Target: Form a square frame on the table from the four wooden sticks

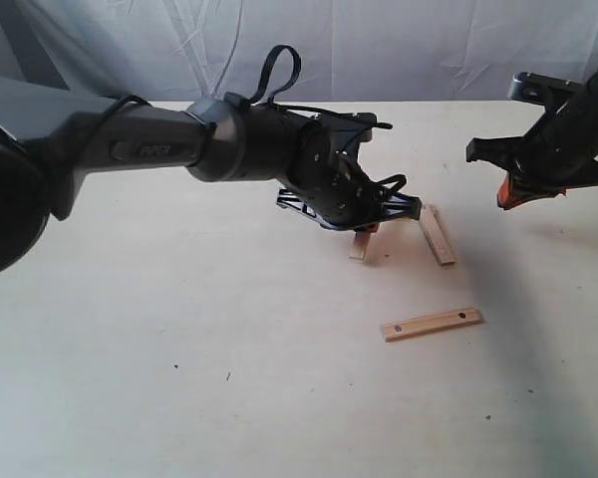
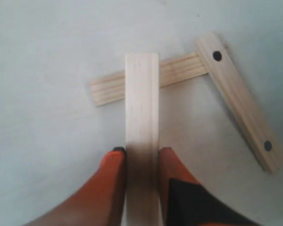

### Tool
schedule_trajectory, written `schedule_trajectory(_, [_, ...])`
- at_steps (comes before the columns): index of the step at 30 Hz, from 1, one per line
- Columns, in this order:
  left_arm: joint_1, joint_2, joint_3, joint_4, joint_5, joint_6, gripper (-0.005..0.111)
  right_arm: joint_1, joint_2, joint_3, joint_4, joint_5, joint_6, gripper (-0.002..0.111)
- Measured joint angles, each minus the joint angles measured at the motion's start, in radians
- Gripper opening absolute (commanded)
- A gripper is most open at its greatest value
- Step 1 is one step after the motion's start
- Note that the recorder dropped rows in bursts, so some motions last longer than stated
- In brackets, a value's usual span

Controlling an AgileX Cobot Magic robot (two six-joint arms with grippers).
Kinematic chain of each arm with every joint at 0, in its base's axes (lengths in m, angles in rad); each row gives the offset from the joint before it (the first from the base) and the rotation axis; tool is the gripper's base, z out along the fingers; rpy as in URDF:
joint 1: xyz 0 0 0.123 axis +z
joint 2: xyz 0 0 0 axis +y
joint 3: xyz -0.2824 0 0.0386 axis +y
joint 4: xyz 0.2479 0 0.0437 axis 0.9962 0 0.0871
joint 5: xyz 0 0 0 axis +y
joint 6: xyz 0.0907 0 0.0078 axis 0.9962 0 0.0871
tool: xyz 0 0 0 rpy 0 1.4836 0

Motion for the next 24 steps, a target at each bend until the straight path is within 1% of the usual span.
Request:
schedule_trajectory(4, [0.0, 0.019, 0.0, 0.0, 0.0, -0.016, 0.0, 0.023, 0.0, 0.002, 0.003, -0.024, -0.005, 0.0])
schedule_trajectory(11, [0.0, 0.026, 0.0, 0.0, 0.004, -0.038, 0.0, 0.051, 0.006, 0.06, 0.021, -0.123, -0.005, 0.0])
schedule_trajectory(21, [0.0, 0.04, -0.006, -0.002, 0.003, -0.086, 0.0, 0.111, 0.059, 0.066, 0.027, -0.162, -0.008, 0.0])
schedule_trajectory(24, [0.0, 0.041, -0.006, -0.002, 0.0, -0.088, 0.0, 0.111, 0.065, 0.066, 0.027, -0.162, -0.008, 0.0])
